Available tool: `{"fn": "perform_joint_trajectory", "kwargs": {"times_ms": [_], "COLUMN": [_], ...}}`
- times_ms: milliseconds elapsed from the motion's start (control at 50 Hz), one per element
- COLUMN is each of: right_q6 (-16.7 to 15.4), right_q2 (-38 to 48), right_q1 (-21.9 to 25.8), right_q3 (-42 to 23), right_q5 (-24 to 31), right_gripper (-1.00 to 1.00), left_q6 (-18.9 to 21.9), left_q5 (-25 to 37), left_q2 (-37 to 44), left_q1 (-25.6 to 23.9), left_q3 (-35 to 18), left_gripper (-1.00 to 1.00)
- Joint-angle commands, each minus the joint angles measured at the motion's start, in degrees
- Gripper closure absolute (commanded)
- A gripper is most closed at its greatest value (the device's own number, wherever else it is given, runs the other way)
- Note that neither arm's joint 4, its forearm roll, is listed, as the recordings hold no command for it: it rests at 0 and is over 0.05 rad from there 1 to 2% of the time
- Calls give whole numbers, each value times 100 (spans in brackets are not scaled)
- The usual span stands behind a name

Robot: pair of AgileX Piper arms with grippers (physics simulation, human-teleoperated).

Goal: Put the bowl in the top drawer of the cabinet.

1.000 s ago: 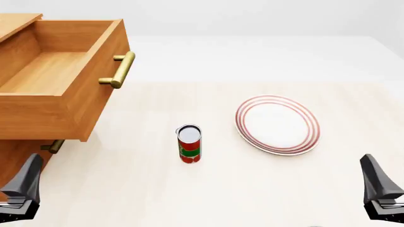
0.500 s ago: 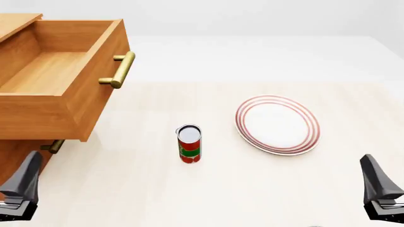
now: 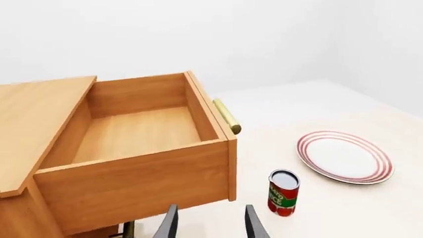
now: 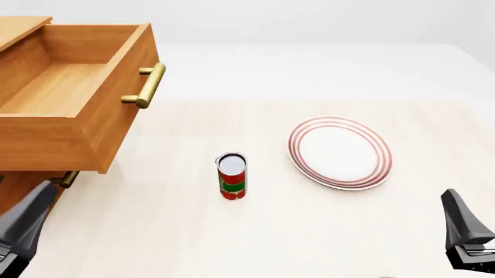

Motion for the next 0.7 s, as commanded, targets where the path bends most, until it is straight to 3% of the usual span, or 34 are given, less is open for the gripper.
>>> {"fn": "perform_joint_trajectory", "kwargs": {"times_ms": [20,220,420,700], "right_q6": [0,-1,0,0], "right_q2": [-2,-5,-5,-4], "right_q1": [0,2,-1,0], "right_q3": [0,-1,-1,-1], "right_q5": [2,5,5,6], "right_gripper": [-100,-100,-100,-100], "left_q6": [112,75,99,-220], "left_q5": [637,893,737,619], "left_q2": [114,199,649,1499], "left_q1": [-471,-937,-1427,-2090], "left_q3": [-612,-879,-956,-1368], "left_gripper": [-100,-100,-100,-100]}}
